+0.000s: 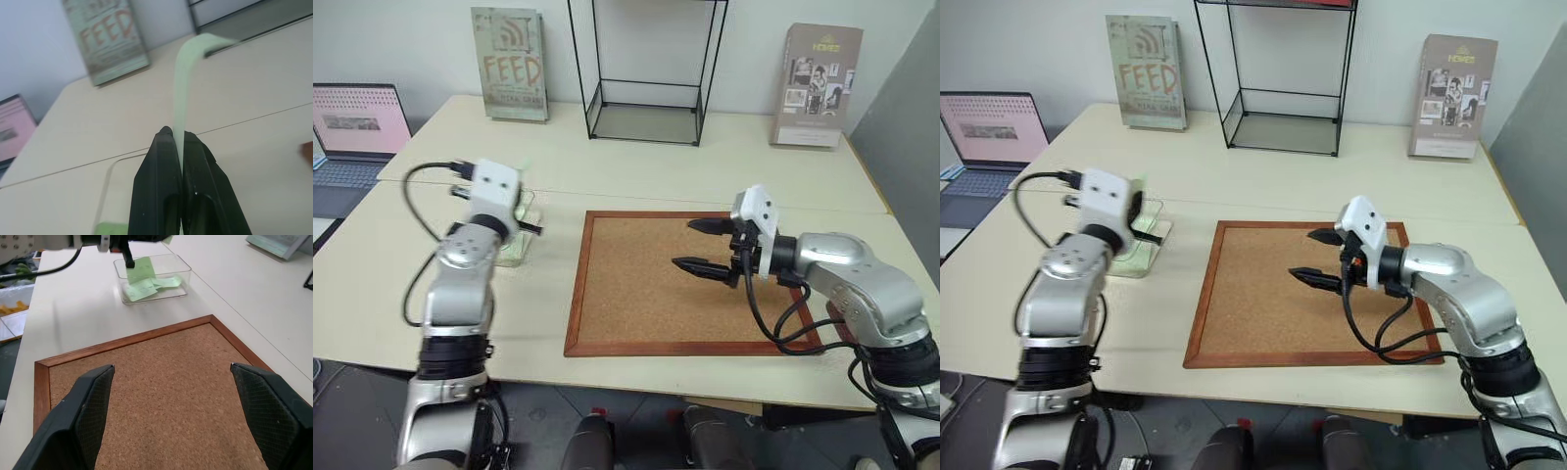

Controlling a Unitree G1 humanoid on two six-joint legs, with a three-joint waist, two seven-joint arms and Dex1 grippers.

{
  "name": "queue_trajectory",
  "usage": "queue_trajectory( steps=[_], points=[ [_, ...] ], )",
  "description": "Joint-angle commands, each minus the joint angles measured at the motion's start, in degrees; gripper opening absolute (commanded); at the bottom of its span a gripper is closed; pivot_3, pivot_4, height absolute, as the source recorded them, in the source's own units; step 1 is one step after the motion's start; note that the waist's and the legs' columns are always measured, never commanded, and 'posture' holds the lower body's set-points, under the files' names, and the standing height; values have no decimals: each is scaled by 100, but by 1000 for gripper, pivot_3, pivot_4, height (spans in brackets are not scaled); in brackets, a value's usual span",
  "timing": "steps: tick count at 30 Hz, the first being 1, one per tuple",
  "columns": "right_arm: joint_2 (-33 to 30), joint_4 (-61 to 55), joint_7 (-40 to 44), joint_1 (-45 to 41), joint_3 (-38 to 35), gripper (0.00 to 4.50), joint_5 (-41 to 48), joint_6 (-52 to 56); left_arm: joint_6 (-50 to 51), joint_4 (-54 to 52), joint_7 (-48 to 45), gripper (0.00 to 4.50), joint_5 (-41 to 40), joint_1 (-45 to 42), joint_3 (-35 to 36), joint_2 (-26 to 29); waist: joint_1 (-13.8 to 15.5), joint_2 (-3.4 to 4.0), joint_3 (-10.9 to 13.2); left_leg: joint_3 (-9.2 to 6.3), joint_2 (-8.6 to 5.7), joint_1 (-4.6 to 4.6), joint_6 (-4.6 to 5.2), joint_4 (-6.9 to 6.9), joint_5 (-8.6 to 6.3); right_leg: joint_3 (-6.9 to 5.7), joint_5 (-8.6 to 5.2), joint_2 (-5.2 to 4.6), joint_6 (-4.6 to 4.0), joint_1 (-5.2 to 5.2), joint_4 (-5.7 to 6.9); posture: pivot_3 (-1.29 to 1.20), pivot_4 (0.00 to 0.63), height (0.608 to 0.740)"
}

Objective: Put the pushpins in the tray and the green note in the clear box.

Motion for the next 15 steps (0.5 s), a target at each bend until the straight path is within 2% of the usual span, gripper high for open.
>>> queue_trajectory(
  steps=[1, 7, 15],
  points=[
    [110, -84, 88, -239, 41, 4004, -13, -47, 226, 322, 139, 0, -318, -179, 324, -117, 7, 0, 0, 0, 0, 0, 0, 1, 0, 0, 0, 0, 0, 0, 0, 0, 150, 740],
    [206, -141, 90, -346, 127, 4004, -39, 27, 361, 787, 188, 0, -514, -385, 311, -183, 38, -2, 1, -2, -1, -3, 0, 5, 0, -3, 2, -1, -1, 0, 1, 0, 150, 740],
    [253, -209, 44, -374, 81, 4051, -44, 71, 503, 720, 289, 1402, -600, -543, 232, -208, 33, -2, 1, -2, 0, -2, 0, 2, 0, -3, 2, -1, -3, -1, 2, 0, 150, 740]
  ],
)
